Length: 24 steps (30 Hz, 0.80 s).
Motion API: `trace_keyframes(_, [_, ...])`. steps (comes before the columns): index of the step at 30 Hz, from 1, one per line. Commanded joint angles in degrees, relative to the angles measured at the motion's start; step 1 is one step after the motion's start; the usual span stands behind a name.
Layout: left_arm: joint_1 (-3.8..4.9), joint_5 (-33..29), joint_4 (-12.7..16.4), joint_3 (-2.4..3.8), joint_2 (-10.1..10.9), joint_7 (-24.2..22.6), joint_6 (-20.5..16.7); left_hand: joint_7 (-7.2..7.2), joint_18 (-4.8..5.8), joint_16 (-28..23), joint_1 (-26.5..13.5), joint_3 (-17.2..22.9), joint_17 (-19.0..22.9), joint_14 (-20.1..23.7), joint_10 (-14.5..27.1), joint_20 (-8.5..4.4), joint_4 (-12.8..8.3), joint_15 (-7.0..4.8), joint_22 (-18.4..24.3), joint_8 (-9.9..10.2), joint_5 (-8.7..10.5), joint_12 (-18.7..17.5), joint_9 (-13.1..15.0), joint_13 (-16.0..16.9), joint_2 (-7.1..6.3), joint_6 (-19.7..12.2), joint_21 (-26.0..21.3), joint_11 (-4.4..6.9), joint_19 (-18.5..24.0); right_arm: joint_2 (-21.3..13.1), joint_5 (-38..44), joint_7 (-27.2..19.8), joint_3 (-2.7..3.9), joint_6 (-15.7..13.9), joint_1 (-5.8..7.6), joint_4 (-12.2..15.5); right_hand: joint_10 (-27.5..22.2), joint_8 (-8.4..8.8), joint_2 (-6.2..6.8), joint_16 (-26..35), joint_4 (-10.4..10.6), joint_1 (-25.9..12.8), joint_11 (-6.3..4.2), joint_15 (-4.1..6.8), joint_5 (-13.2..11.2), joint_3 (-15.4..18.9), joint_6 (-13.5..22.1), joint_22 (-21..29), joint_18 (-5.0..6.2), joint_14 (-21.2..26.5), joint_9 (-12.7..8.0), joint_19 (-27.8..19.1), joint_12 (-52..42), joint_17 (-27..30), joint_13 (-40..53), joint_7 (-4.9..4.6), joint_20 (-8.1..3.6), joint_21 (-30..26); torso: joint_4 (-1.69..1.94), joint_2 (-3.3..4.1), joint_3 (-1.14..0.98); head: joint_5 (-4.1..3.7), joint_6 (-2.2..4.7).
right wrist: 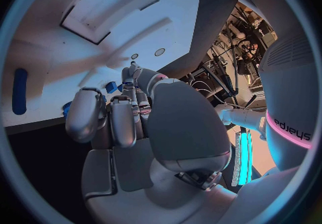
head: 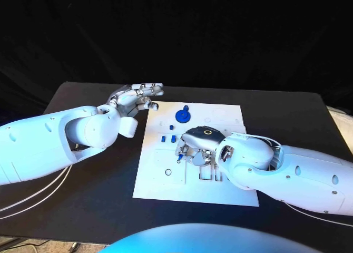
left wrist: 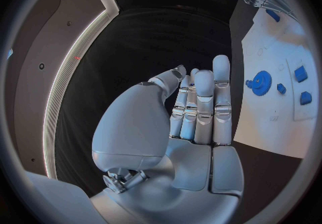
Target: Assemble the parts on the task board
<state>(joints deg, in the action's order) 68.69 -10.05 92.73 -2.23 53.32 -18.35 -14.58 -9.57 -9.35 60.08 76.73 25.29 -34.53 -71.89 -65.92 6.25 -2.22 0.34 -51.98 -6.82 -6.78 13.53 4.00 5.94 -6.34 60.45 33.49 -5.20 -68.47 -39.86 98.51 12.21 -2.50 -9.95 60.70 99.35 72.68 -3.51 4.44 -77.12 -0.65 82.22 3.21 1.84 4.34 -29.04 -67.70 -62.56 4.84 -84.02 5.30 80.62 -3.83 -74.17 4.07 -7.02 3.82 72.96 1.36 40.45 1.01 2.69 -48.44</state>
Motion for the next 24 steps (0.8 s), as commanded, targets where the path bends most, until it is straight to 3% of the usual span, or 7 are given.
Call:
trace_keyframes(1, [0.01, 0.5, 0.1, 0.04, -0.1, -0.1, 1.5, -0.01, -1.12, -0.2, 0.7, -0.3, 0.1, 0.5, 0.4, -0.04, 0.0, 0.08, 0.1, -0.3, 0.17, 0.3, -0.1, 0.1, -0.10, -0.2, -0.4, 0.02, 0.1, 0.2, 0.2, -0.4, -0.04, 2.1, -0.16, 0.0, -0.2, -0.32, 0.06, -0.3, -0.1, -0.7, 0.23, -0.42, 0.4, -0.4, 0.2, 0.1, 0.56, -3.3, 0.1, 0.1, 0.2, 0.1, -0.1, -0.35, 0.32, 0.0, 0.00, 0.00, 0.01, 0.05, -0.16])
trace_keyframes(24, [0.01, 0.7, 0.2, 0.04, -0.1, 0.1, 1.7, -0.07, -1.11, -0.3, 0.7, -0.4, 0.2, 0.5, 0.5, -0.03, 0.0, 0.11, 0.1, -0.3, 0.17, 0.3, -0.1, 0.0, -0.09, -0.3, -0.4, -0.03, 0.1, 1.7, 1.6, 0.6, -0.23, 3.8, -0.63, -1.6, -0.3, -0.33, 0.07, -0.3, -0.1, -1.1, 0.28, -0.48, 0.2, -0.4, 0.2, 0.1, 0.55, -3.3, 0.1, 0.1, 0.1, 0.1, -0.1, -0.39, 0.37, 0.0, 0.02, -0.02, 0.00, 0.14, -0.69])
